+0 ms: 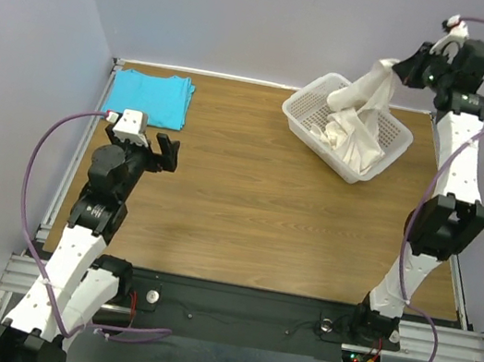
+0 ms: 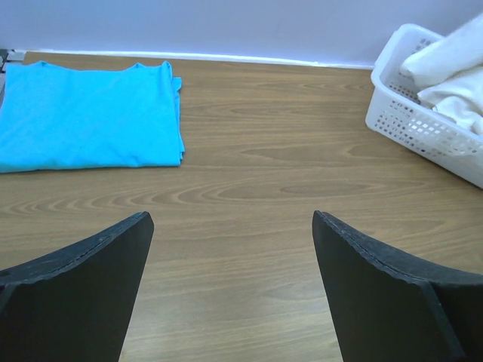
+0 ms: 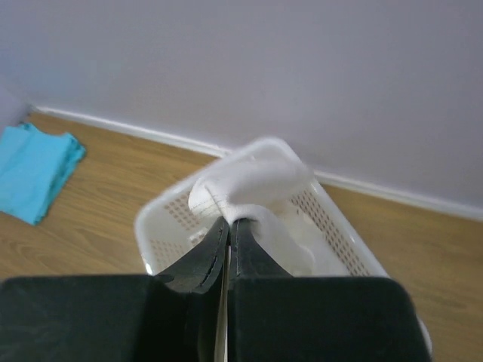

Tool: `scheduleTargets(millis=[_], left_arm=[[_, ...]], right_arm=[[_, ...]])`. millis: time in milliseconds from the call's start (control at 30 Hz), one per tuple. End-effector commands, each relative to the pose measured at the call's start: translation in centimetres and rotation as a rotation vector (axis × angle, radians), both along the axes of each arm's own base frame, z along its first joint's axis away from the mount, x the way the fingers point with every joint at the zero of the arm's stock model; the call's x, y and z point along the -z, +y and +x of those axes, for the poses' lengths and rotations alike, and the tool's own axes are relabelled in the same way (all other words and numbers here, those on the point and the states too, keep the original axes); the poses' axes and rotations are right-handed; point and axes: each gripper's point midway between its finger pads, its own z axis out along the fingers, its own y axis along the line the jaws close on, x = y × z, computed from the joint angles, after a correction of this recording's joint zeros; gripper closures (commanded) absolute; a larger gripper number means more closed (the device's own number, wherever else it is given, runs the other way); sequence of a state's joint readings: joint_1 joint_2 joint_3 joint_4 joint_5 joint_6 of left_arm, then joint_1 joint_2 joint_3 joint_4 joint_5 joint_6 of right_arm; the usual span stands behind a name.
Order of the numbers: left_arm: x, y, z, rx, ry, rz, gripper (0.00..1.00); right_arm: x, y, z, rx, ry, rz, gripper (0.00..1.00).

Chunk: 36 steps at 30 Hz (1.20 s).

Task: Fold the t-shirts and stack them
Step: Grab the tshirt from the pile, then move the tshirt to the center of the board

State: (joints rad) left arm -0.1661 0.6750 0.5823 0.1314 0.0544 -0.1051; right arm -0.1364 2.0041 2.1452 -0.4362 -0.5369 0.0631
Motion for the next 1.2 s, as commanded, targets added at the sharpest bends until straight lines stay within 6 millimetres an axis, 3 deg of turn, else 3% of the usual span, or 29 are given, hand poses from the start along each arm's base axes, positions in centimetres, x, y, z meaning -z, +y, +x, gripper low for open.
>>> scheduleTargets(millis=[0,33,100,167,233,267,333,367,400,500,700,933,1067,1167], left_arm=[[-2.9,-0.6,-0.5,0.041,-0.112,-0.008,0.02],[-3.3,-0.7,-0.8,0.050,-0.126,-0.009,0.02],[-3.5,-0.9,-1.0,0.065,-0.134,-0.009,0.02],[-3.9,-1.1,-1.2,0.074,-0.146,-0.011,0.02],[-3.8,-1.2,-1.4,0.080,-0.149,-0.013,0.02],[-3.9,-1.2,-1.4,0.082,-0.151,-0.016,0.02],[-3.9,-1.2,-1.5,0.085,-0.157,-0.019,0.02],[-4.1,-1.3,-1.6,0.088,-0.162,-0.019,0.02],[-4.0,-1.2,-1.5,0.086,-0.162,-0.019,0.02],[-4.0,-1.4,-1.5,0.093,-0.163,-0.021,0.02],[-4.3,-1.5,-1.7,0.103,-0.179,-0.018,0.02],[-4.7,-2.5,-2.2,0.166,-0.205,-0.020,0.01],[-5.1,-4.4,-3.2,0.286,-0.250,-0.022,0.02],[-5.3,-4.6,-3.5,0.297,-0.269,-0.022,0.02]], right_arm=[[-13.0,2.6,-5.1,-0.131,-0.288,-0.002,0.99],[-15.3,3.4,-6.3,-0.169,-0.336,0.004,1.00],[-18.1,4.1,-7.9,-0.199,-0.399,0.005,0.99],[-23.2,5.2,-10.9,-0.247,-0.513,0.019,0.99],[-24.8,5.6,-12.0,-0.266,-0.545,0.042,0.99],[-27.4,6.0,-13.6,-0.281,-0.624,0.040,0.99],[-30.0,6.8,-15.9,-0.314,-0.670,0.098,0.99],[-32.4,7.2,-17.7,-0.332,-0.756,0.099,0.99],[-32.8,7.4,-18.5,-0.341,-0.746,0.129,0.99],[-38.2,8.0,-23.6,-0.367,-0.945,0.188,0.99],[-44.8,8.4,-32.9,-0.429,-1.172,0.390,0.99],[-46.6,8.8,-37.8,-0.536,-1.210,0.545,0.99],[-46.4,9.5,-39.4,-0.603,-1.142,0.605,1.00],[-46.3,9.9,-40.7,-0.645,-1.100,0.638,0.99]])
